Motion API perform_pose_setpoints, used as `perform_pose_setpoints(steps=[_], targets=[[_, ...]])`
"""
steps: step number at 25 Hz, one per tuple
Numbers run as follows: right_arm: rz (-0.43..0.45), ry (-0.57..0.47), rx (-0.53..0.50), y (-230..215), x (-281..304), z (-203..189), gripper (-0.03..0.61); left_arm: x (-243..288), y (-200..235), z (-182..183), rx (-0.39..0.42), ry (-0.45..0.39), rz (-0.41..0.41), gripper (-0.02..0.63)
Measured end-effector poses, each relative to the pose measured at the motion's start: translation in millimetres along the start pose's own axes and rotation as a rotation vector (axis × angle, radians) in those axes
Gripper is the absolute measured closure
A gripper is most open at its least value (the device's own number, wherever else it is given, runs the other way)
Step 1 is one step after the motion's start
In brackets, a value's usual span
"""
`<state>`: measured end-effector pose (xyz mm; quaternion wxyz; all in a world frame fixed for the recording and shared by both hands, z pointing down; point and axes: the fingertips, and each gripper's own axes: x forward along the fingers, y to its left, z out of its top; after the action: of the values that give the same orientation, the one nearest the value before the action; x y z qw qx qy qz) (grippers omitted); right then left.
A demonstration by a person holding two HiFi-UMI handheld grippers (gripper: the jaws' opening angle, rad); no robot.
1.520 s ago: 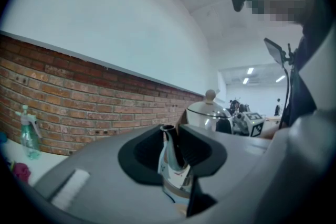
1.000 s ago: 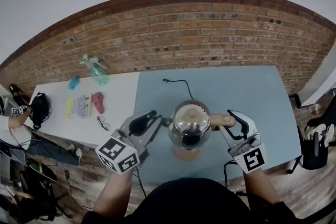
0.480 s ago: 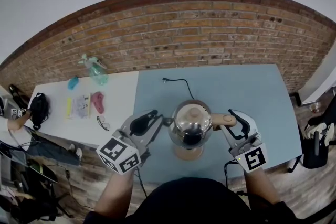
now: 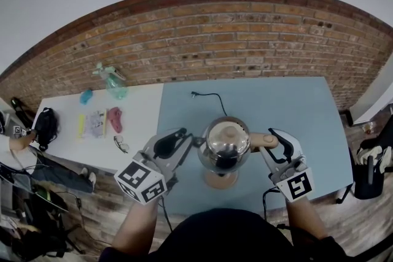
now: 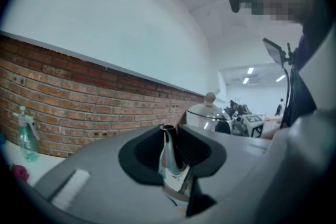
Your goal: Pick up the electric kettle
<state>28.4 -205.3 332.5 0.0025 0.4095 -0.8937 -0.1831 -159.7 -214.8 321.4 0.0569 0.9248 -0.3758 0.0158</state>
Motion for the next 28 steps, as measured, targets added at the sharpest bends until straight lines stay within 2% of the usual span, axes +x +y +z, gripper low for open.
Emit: perform_pose_setpoints(steps=[28], targets=[[0.015, 0.011, 0.017, 1.0, -0.2, -3.7, 0.423, 0.5, 0.2, -1.7, -0.003, 0.018, 0.006, 0.525]])
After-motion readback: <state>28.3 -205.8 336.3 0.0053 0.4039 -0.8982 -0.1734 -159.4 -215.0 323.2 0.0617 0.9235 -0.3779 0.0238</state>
